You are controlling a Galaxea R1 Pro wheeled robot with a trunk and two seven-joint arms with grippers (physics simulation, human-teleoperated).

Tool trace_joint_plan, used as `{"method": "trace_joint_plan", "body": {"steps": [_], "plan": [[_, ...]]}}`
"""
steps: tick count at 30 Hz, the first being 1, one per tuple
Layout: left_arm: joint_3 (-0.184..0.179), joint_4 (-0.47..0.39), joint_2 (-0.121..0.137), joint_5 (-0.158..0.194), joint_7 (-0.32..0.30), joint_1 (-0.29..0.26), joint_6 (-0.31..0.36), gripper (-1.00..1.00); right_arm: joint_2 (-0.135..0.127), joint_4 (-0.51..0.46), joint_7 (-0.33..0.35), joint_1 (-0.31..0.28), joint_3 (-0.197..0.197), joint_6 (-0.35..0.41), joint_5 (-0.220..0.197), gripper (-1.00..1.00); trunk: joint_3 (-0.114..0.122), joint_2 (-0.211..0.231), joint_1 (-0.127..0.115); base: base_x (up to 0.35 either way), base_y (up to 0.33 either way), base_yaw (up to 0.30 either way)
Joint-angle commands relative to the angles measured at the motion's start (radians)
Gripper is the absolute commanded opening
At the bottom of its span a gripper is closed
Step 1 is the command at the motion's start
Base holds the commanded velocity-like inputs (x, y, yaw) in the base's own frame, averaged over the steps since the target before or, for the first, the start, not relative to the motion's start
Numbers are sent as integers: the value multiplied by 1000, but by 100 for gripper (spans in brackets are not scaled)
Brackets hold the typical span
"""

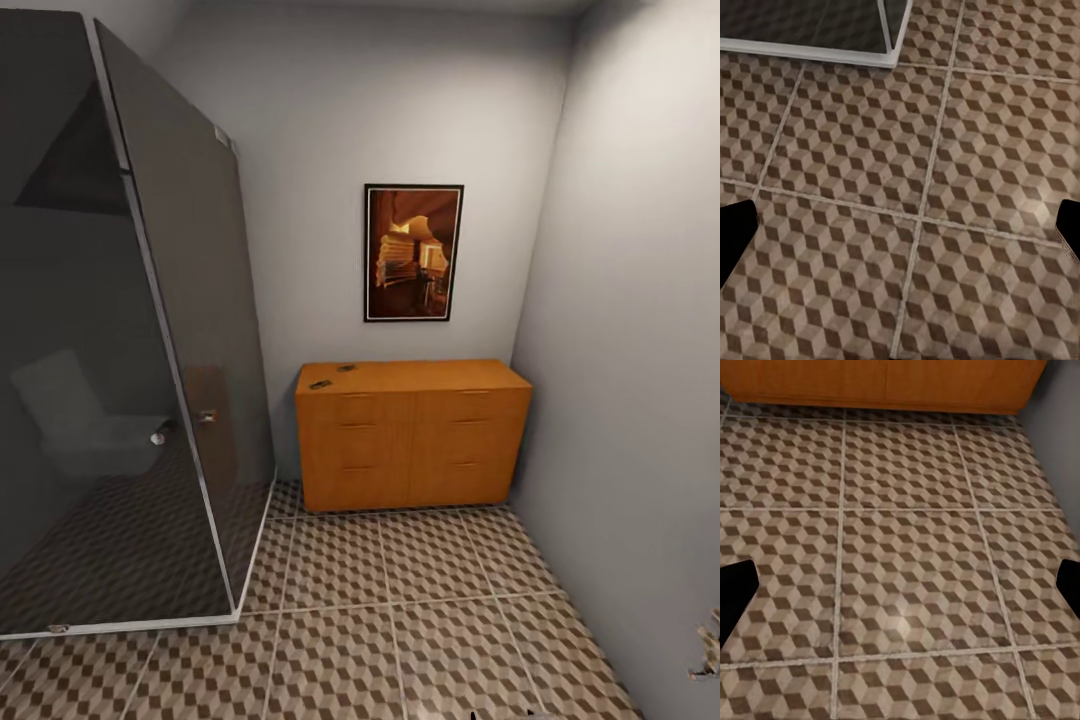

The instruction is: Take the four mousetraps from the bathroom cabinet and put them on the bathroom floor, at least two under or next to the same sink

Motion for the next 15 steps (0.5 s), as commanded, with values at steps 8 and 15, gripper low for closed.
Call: {"method": "trace_joint_plan", "body": {"steps": [8, 15], "plan": [[-8, 4, -1, 5, 2, -1, -5, 100, -1, 4, -8, -1, -5, -5, 11, 100, 0, -1, 1, 314, -3, 0], [-8, 4, 0, 5, 2, -1, -5, 100, -1, 4, -9, -2, -5, -4, 11, 100, 0, -1, 1, 314, 0, 0]]}}
